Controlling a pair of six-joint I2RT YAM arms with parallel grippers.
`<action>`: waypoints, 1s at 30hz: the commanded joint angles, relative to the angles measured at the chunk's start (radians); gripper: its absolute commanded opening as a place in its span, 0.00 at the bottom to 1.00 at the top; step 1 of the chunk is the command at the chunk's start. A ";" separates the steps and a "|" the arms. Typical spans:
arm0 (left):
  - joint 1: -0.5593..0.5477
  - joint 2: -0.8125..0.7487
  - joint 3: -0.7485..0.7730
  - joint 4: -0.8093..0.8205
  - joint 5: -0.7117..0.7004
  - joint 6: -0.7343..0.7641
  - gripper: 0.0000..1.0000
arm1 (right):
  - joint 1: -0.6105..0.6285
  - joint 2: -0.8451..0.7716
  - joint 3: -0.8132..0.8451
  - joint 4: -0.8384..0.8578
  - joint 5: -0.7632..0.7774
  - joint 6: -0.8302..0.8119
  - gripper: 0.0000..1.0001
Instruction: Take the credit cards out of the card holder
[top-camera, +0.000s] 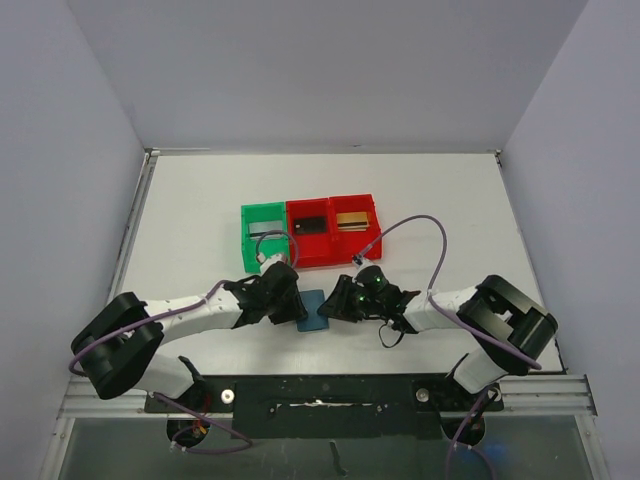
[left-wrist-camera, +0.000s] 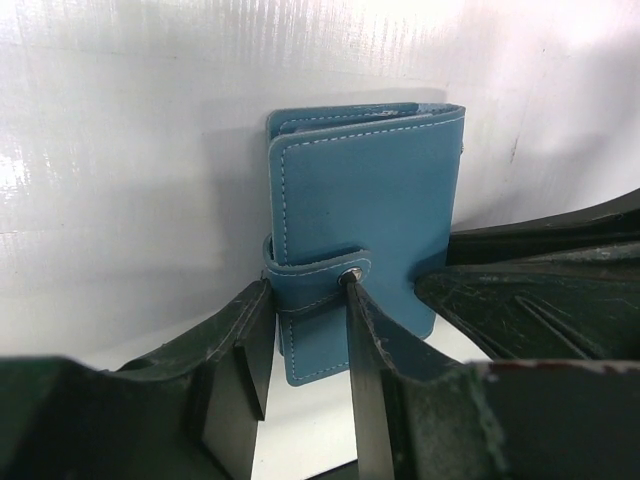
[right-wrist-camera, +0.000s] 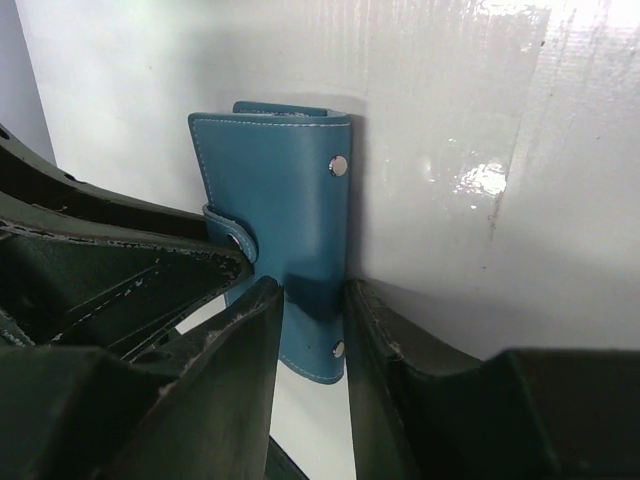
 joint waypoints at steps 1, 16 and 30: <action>-0.019 0.015 0.025 0.051 0.011 0.005 0.27 | 0.004 0.000 0.031 0.152 -0.087 -0.003 0.28; -0.035 -0.036 0.200 -0.194 -0.179 0.041 0.53 | 0.030 -0.189 0.058 -0.168 0.085 -0.076 0.00; -0.085 0.129 0.301 -0.287 -0.150 0.062 0.49 | 0.035 -0.223 0.063 -0.217 0.144 -0.072 0.00</action>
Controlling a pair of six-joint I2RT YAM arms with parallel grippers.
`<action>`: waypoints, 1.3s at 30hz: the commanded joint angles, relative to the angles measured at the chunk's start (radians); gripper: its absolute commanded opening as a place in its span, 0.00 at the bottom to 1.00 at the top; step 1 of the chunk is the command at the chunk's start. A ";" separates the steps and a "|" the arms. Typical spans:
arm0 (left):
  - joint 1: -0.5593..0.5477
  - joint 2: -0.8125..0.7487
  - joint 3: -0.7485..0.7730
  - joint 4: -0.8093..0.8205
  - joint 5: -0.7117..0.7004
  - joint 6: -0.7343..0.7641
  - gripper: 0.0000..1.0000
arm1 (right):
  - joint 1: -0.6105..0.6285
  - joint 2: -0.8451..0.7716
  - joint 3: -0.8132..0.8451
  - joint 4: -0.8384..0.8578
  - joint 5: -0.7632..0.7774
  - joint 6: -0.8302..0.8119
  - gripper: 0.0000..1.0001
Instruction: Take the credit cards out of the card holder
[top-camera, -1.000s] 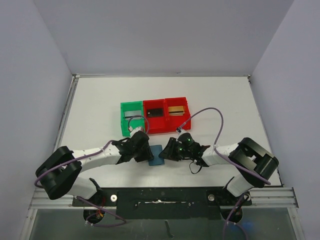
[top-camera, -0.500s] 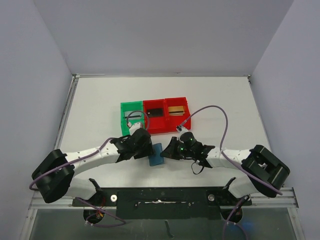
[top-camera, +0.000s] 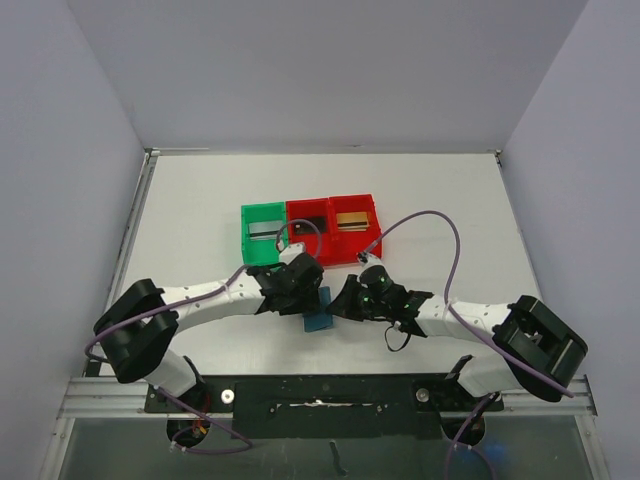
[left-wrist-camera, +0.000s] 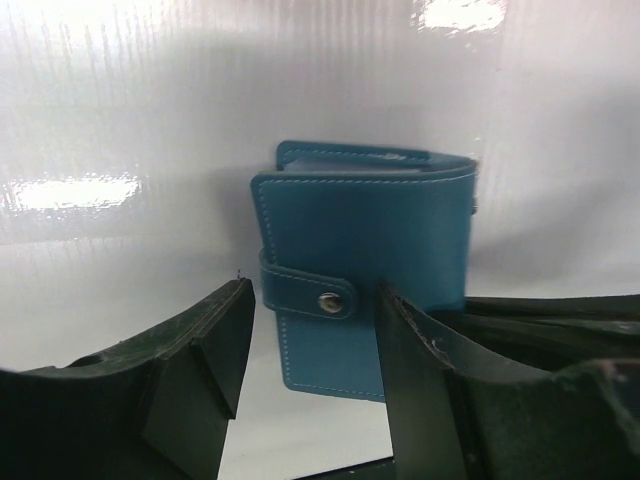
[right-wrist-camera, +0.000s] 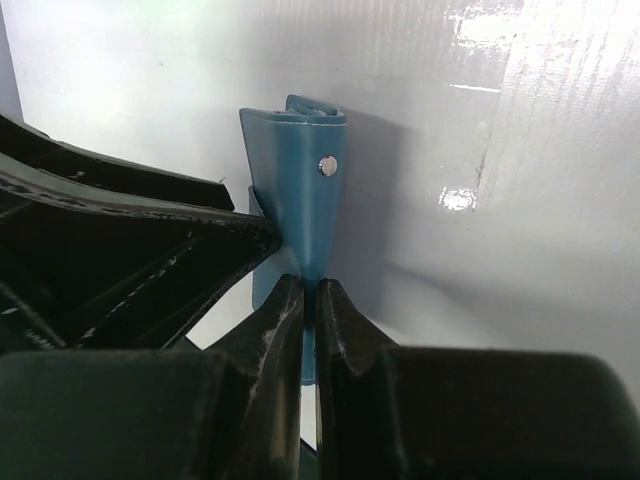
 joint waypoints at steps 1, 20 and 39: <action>-0.005 0.018 0.040 -0.059 -0.002 0.013 0.47 | 0.006 -0.036 0.039 0.021 0.039 -0.011 0.00; -0.005 -0.011 -0.059 -0.127 -0.060 -0.003 0.00 | 0.000 -0.096 0.014 -0.053 0.111 0.022 0.00; -0.006 -0.078 -0.085 -0.208 -0.139 -0.065 0.00 | 0.000 -0.093 0.013 -0.060 0.109 0.026 0.00</action>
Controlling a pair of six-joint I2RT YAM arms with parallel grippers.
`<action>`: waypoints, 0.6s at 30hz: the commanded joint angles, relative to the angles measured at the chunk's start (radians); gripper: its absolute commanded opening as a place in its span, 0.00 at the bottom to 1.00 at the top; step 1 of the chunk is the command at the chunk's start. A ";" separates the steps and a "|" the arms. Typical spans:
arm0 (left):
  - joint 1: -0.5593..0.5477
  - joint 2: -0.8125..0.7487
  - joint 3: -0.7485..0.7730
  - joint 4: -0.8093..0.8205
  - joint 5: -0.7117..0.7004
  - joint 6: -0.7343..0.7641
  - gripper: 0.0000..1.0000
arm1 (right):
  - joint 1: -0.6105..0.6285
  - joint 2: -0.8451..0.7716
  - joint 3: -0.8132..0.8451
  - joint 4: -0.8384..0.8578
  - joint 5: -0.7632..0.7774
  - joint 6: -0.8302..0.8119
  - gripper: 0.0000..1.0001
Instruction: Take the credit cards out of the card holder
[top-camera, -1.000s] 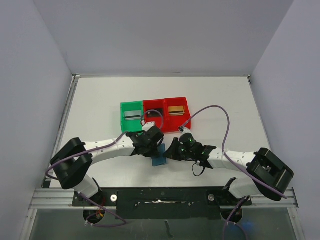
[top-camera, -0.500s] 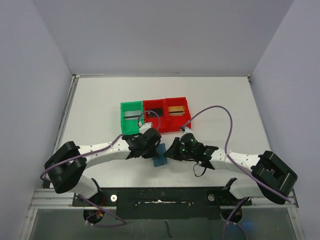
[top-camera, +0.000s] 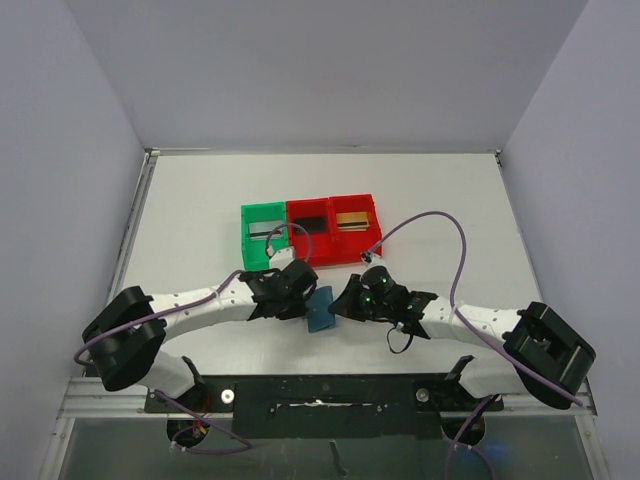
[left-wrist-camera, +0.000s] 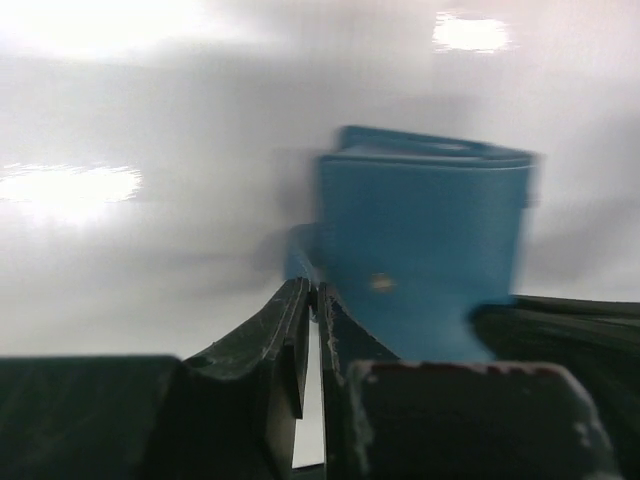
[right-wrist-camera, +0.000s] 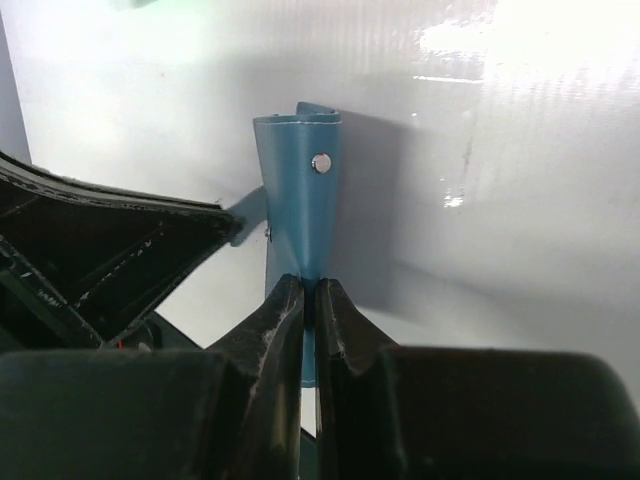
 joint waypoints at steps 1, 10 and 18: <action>0.014 -0.033 -0.045 -0.207 -0.129 0.006 0.00 | -0.013 -0.039 0.009 -0.008 0.069 -0.003 0.00; 0.014 -0.091 -0.068 -0.154 -0.107 -0.007 0.15 | -0.012 -0.032 0.015 -0.016 0.063 0.000 0.00; 0.017 -0.128 -0.069 -0.043 -0.057 -0.009 0.49 | -0.011 -0.033 0.017 -0.021 0.052 -0.006 0.00</action>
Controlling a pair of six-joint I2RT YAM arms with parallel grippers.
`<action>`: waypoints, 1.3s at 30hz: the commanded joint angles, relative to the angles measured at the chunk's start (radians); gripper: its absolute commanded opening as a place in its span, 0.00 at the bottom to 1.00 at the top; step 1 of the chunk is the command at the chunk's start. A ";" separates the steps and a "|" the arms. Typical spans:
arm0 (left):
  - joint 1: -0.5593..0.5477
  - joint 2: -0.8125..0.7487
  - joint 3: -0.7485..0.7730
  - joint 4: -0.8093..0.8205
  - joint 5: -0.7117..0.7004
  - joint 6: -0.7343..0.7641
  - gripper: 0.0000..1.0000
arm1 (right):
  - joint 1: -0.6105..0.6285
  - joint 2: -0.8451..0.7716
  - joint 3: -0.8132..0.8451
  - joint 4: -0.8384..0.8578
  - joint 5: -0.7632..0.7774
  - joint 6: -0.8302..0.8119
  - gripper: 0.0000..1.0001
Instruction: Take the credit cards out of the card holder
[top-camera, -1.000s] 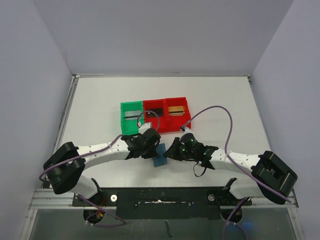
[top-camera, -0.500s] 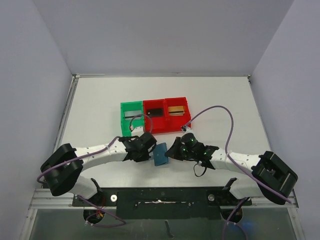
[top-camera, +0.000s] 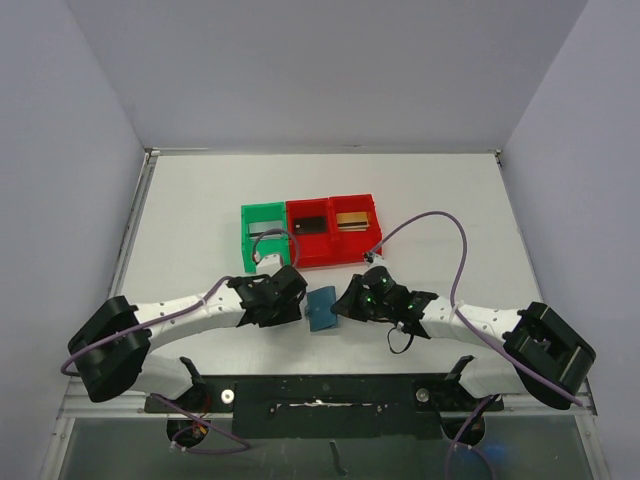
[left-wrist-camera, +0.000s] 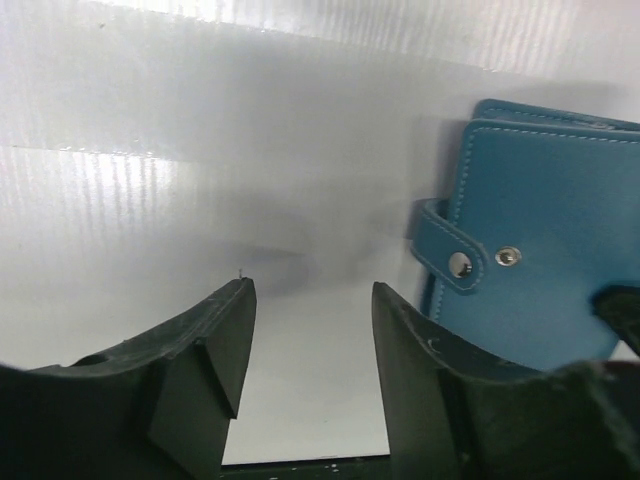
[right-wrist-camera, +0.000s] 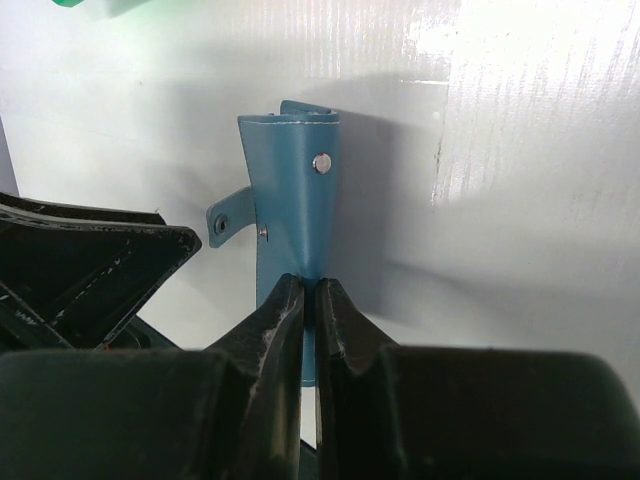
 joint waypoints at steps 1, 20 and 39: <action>0.004 -0.045 0.013 0.116 0.037 -0.001 0.53 | -0.004 -0.030 0.016 0.018 0.017 -0.007 0.00; 0.010 0.120 0.121 0.100 0.036 0.059 0.53 | -0.004 -0.034 0.022 0.003 0.026 -0.007 0.00; 0.030 0.077 0.030 0.246 0.065 0.048 0.05 | -0.005 -0.035 0.030 -0.009 0.031 -0.010 0.02</action>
